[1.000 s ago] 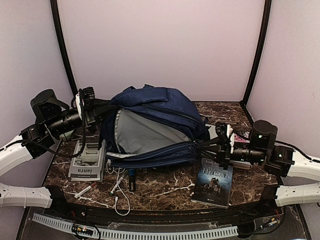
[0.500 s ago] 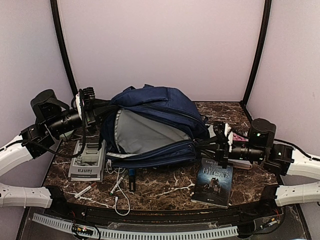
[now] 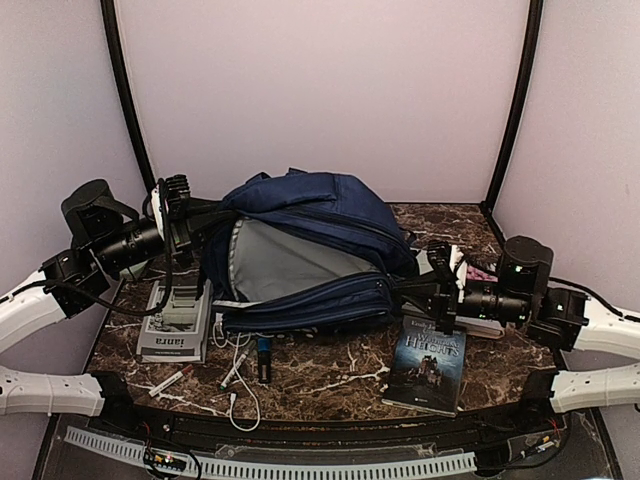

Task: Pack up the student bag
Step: Adjust the second largest pocket of the student bag.

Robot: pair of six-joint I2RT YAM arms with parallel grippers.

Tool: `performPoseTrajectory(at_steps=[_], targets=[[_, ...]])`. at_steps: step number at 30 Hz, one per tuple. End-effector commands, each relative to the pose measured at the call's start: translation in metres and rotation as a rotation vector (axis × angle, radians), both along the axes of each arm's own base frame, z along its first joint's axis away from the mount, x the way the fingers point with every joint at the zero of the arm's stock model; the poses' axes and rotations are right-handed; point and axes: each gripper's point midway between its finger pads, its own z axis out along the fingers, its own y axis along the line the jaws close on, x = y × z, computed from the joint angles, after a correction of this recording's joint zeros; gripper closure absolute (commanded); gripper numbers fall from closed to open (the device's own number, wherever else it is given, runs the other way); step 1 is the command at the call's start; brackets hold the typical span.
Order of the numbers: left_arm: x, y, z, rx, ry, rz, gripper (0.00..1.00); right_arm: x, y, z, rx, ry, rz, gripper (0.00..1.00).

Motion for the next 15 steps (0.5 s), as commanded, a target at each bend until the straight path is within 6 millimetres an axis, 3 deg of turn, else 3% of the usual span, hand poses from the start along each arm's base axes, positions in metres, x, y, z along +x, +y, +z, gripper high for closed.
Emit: performPoseTrajectory(at_steps=[1,7,15], targets=[[0.003,0.015,0.036,-0.105,-0.096,0.074,1.00,0.009,-0.011,0.010,0.024,-0.012,-0.088,1.00],[0.020,0.031,0.052,-0.171,-0.111,0.206,1.00,0.028,-0.026,-0.033,-0.022,0.055,-0.221,1.00],[0.011,0.028,0.067,-0.216,-0.119,0.145,1.00,0.065,-0.064,-0.064,0.030,0.121,-0.452,1.00]])
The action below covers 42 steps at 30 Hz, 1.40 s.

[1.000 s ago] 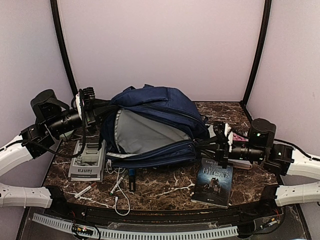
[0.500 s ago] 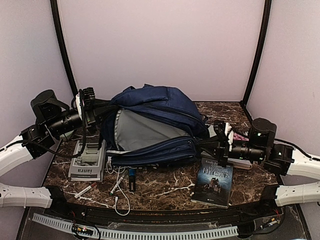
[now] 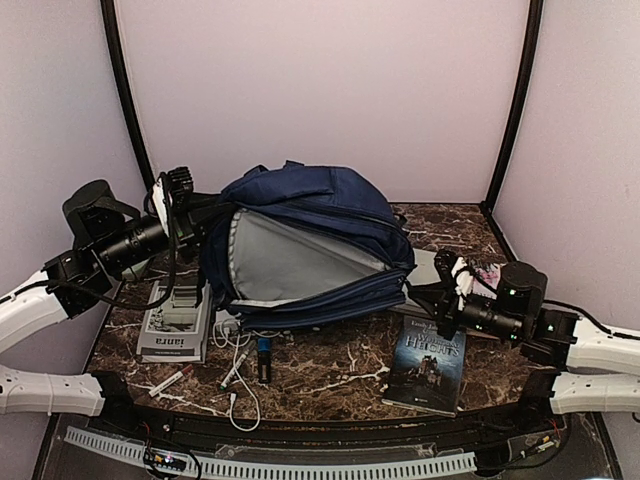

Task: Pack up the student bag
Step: Adjust the second largest pocket of the student bag, then pass from the left arm to the right

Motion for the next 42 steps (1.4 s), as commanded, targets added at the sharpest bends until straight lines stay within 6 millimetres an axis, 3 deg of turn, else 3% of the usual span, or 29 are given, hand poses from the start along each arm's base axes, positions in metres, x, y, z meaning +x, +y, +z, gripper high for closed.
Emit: performPoseTrajectory(at_steps=[1,5,8,11,14,18,21,25,30,33,36,39,41,42], targets=[[-0.005,0.020,0.064,-0.180,-0.143,0.046,1.00,0.027,-0.026,-0.013,0.039,0.040,-0.185,1.00],[-0.006,0.018,0.066,-0.203,-0.127,0.027,1.00,0.039,-0.038,-0.028,0.027,0.075,-0.261,1.00],[0.002,0.011,0.057,-0.204,-0.073,0.022,1.00,0.038,-0.033,-0.019,0.047,0.070,-0.239,0.99],[0.021,0.011,0.047,-0.222,-0.013,0.087,1.00,0.032,-0.024,0.018,0.141,0.054,-0.176,0.73],[0.040,0.018,0.045,-0.258,0.014,0.184,1.00,0.019,-0.017,0.070,0.249,0.025,-0.093,0.47],[0.048,0.015,0.046,-0.279,0.023,0.194,1.00,-0.006,-0.012,0.135,0.359,-0.008,0.040,0.26],[0.054,0.013,0.047,-0.302,0.048,0.202,1.00,-0.027,0.008,0.164,0.408,0.046,0.218,0.01],[0.058,0.006,0.045,-0.309,0.065,0.180,1.00,-0.042,0.043,0.173,0.380,0.111,0.373,0.00],[0.059,0.005,0.044,-0.310,0.069,0.179,1.00,-0.066,0.092,0.153,0.129,0.020,0.547,0.00],[0.057,0.006,0.044,-0.300,0.068,0.177,1.00,-0.054,0.108,0.127,-0.007,0.009,0.515,0.00],[0.056,0.007,0.042,-0.290,0.068,0.184,1.00,-0.036,0.111,0.100,-0.128,0.024,0.444,0.00],[0.056,0.011,0.041,-0.284,0.061,0.201,1.00,-0.031,0.111,0.086,-0.192,0.053,0.432,0.13],[0.056,0.014,0.043,-0.287,0.052,0.215,1.00,-0.033,0.108,0.081,-0.209,0.068,0.432,0.29],[0.056,0.015,0.044,-0.290,0.050,0.221,1.00,-0.032,0.106,0.081,-0.211,0.064,0.419,0.42]])
